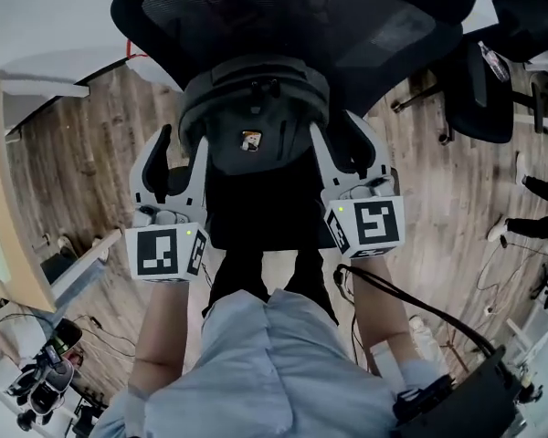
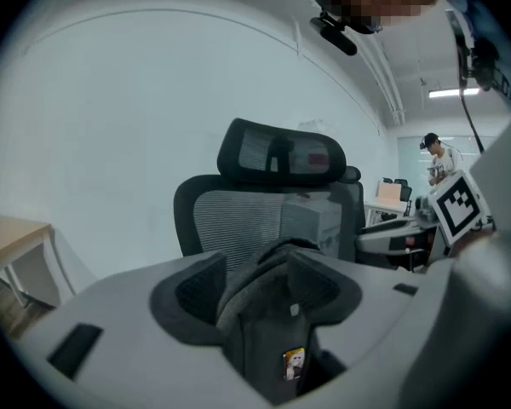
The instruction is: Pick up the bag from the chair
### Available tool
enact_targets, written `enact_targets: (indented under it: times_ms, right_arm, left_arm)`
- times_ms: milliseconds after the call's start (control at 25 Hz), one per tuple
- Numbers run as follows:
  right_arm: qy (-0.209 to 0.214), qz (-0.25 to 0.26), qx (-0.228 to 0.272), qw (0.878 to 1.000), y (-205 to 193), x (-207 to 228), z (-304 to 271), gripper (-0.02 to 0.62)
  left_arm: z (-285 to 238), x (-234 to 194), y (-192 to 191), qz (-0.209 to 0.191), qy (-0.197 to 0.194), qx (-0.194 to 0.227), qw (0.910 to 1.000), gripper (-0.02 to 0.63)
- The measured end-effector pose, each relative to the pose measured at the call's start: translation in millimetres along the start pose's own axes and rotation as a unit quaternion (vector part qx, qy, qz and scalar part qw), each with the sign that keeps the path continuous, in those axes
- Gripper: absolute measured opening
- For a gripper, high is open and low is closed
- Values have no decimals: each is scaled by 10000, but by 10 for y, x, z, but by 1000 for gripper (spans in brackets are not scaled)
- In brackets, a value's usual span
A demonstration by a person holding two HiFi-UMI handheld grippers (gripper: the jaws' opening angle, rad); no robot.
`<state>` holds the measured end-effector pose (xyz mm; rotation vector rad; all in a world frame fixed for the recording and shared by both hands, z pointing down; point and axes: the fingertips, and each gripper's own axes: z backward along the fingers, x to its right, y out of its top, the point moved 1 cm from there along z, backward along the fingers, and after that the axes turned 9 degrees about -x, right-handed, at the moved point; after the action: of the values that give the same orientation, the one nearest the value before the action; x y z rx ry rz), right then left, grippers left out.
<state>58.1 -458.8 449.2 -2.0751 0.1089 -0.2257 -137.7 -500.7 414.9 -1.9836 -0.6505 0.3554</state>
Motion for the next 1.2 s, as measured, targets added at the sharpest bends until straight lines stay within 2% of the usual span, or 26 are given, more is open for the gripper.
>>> enact_targets:
  times_ms: [40,120,240,360,520,680,800,880,1040,1120,1200]
  right_arm:
    - [37,30,-53,10000,-24,5,-75,221]
    - [104,144,-170,9997,-84,-5,-209,289]
    - [253,305,-309,9987,-216,17,-373,345]
    - [294,412,-324,9982,-334,164,-514,379]
    - [301,503,-629,9963,-532,381,-672,393]
    - [261,846,-643,9940,-485,334,-867,393]
    - [290,816,-745,9935,-459,300,-982,392]
    - [336,768,-766,9935,-447,323,-1040,391]
    - [278,972,-936,9905,-467,351,-1086,391]
    - [167,1235,-1085,9863,-496,337,-1104,390]
    - [103,1390,-1176,9832,-516,334,-1122,358]
  left_arm:
    - [-73,-11,-7,-62,-89,-39,9999,254]
    - [-194,-12,-31,-175,-281,-103,9994,320]
    - [-372,50,-109,-306,-532,-199,9979,388]
    - [-595,163,-186,-484,-697,-292,9960,418]
    - [-898,274,-231,-618,-857,-422,9935,422]
    - [-1075,278,-184,-702,-1046,-475,9909,422]
    - [-1169,306,-158,-724,-1208,-470,9889,422]
    - [-1243,324,-162,-919,-1191,-527,9872,422]
    - [-1386,328,-238,-1702,-1045,-720,9772,416]
    - [-1416,290,-250,-1849,-907,-707,9760,359]
    - [-1434,259,-258,-1857,-836,-702,9765,339]
